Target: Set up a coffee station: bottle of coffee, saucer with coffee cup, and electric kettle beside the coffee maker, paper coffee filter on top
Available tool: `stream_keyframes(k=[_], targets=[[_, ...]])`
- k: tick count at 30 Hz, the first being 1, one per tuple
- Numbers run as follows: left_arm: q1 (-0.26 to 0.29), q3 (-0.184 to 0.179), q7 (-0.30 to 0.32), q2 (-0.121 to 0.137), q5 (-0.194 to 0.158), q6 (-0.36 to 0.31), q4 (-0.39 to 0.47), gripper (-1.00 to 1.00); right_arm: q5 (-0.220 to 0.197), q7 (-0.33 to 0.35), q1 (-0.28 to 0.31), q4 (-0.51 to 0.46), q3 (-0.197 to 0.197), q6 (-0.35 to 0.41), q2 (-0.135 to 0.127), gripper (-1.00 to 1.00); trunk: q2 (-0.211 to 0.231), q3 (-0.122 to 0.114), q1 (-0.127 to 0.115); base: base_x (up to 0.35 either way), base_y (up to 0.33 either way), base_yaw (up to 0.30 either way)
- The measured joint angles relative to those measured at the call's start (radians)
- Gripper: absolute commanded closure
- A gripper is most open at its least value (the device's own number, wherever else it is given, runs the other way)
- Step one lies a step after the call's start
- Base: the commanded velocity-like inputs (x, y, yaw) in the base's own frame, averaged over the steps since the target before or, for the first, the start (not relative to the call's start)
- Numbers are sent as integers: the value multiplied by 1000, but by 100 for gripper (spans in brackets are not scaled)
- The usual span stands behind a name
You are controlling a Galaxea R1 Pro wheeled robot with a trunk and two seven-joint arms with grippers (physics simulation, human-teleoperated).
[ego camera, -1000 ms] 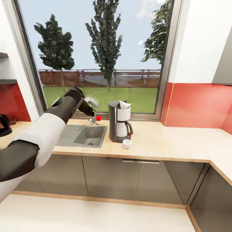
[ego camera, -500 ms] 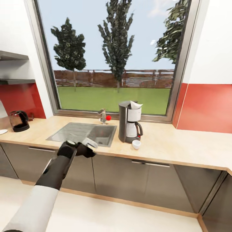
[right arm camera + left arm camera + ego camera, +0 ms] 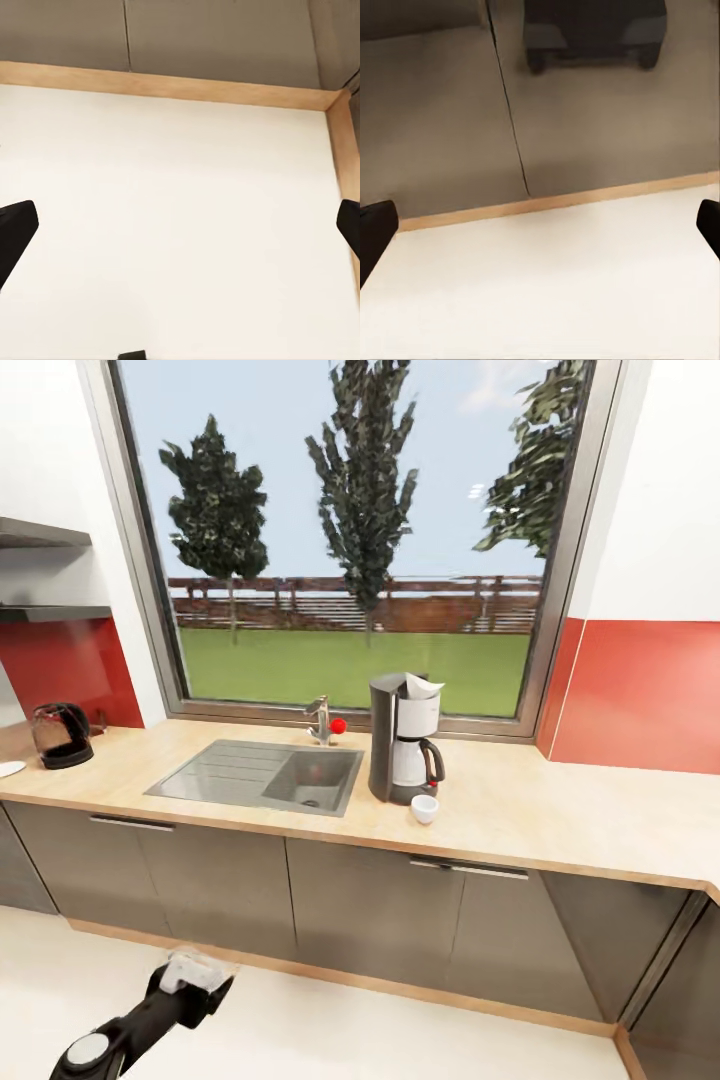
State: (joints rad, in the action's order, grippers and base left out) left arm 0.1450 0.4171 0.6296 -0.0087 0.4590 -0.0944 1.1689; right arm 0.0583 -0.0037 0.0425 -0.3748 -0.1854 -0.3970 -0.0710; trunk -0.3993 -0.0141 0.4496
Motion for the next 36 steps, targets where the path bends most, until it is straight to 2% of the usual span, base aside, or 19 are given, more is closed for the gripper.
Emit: stream_keyframes(k=[2, 4, 6, 7, 11, 14, 17, 23, 24, 26, 30, 31, 36], targets=[[-8, 26, -56, 0, -3, 66, -77, -100, -1, 0, 0, -6, 0, -1, 1, -100, 0, 0, 0, 0, 0, 0], [-14, 44, -185, -1, -9, 137, -193, -100, -3, 1, 0, -48, -1, -3, 3, -100, 0, 0, 0, 0, 0, 0], [-15, 46, -242, -1, -10, 153, -232, -100, -3, 1, 0, -68, -1, -4, 4, -100, 0, 0, 0, 0, 0, 0], [-16, 46, -298, -1, -10, 164, -268, -100, -3, 1, 0, -87, -1, -4, 4, -100, 0, 0, 0, 0, 0, 0], [-16, 39, -447, -2, -7, 181, -382, -100, -4, 2, 0, -134, -1, -5, 3, -100, 0, 0, 0, 0, 0, 0], [-16, 37, -516, 3, -5, 186, -447, -100, -3, 5, 0, -147, 1, -5, 3, -100, 0, 0, 0, 0, 0, 0], [-16, 36, -543, 6, -4, 188, -503, -100, -1, 8, 0, -149, 3, -5, 3, -100, 0, 0, 0, 0, 0, 0], [-15, 27, -547, 1, -4, 188, -581, -100, -4, 4, 0, -149, 2, -5, 3, -100, 0, 0, 0, 0, 0, 0], [-14, 1, -548, 1, -3, 189, -610, -100, -5, 4, 0, -148, 2, -4, 4, -100, 0, 0, 0, 0, 0, 0], [-13, -26, -549, 2, -2, 189, -625, -100, -4, 5, 0, -148, 2, -4, 6, -100, 0, 0, 0, 0, 0, 0], [-14, -63, -552, 3, -5, 190, -638, -100, -4, 5, 0, -146, 2, -3, 9, -100, 0, 0, 0, 39, 68, 0], [-14, -68, -557, 5, -11, 190, -658, -100, -6, 2, -1, -82, -2, -3, 9, -100, -1, 0, 0, 152, 273, 0], [-12, -65, -560, 7, -17, 190, -660, -100, -6, 2, 0, -72, -1, -3, 10, -100, 0, 0, 0, 153, 279, 4]])
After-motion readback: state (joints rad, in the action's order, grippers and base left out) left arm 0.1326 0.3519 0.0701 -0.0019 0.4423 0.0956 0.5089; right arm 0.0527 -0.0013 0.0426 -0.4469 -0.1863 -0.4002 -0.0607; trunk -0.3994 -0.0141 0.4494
